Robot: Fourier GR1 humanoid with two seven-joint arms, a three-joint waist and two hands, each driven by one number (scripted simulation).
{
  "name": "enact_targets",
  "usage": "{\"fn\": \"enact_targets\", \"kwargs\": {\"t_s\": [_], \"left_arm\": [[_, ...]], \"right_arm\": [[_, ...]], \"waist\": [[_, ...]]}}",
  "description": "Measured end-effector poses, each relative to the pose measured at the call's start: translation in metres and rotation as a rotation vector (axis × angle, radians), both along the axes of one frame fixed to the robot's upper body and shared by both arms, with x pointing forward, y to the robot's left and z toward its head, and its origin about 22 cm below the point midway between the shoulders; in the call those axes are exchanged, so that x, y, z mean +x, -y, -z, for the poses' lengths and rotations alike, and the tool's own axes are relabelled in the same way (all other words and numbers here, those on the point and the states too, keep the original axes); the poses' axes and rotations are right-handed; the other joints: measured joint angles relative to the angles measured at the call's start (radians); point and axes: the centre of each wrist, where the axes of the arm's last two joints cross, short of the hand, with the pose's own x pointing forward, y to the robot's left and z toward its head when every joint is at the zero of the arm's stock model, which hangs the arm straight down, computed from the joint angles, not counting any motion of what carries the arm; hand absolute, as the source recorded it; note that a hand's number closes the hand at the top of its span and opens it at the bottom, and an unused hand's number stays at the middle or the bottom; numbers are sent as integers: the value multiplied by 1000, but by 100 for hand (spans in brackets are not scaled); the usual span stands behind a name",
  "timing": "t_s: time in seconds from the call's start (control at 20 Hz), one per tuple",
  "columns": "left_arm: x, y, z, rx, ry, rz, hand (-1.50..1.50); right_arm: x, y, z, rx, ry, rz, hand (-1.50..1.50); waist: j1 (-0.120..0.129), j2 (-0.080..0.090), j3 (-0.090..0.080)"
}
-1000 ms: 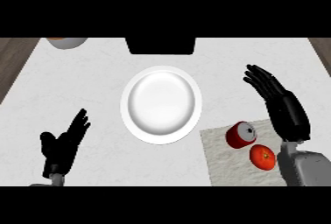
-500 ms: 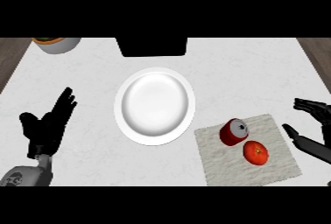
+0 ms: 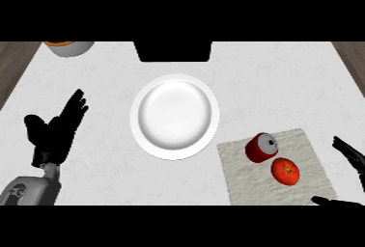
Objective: Pick the tomato from the placemat and place it in the plate
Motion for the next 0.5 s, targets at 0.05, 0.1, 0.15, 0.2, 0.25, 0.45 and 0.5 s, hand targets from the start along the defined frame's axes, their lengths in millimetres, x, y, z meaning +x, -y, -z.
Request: {"fn": "enact_targets", "kwargs": {"t_s": [0.05, 0.1, 0.15, 0.2, 0.25, 0.45, 0.5], "left_arm": [[1, 4, -3, -1, -2, 1, 0], [0, 2, -2, -1, -2, 1, 0], [3, 4, -3, 1, -2, 0, 0], [4, 3, -4, 2, -2, 1, 0], [4, 2, -1, 3, 3, 1, 0], [9, 5, -1, 3, -1, 4, 0], [6, 6, 2, 2, -2, 5, 0]], "right_arm": [[-2, 2, -3, -30, -12, -11, -150], [-5, 2, -6, -59, -22, -20, -150], [-4, 2, -6, -83, -33, -27, -150], [-4, 1, -9, -99, -43, -30, -150], [0, 3, -16, -117, -48, -31, -150], [2, -2, -32, -185, -107, -68, -150], [4, -4, -34, -201, -131, -75, -150]], "waist": [[1, 0, 0], [0, -1, 0], [1, -1, -1], [1, -1, -1], [1, -1, -1], [0, -1, -1], [1, -1, -1]]}}
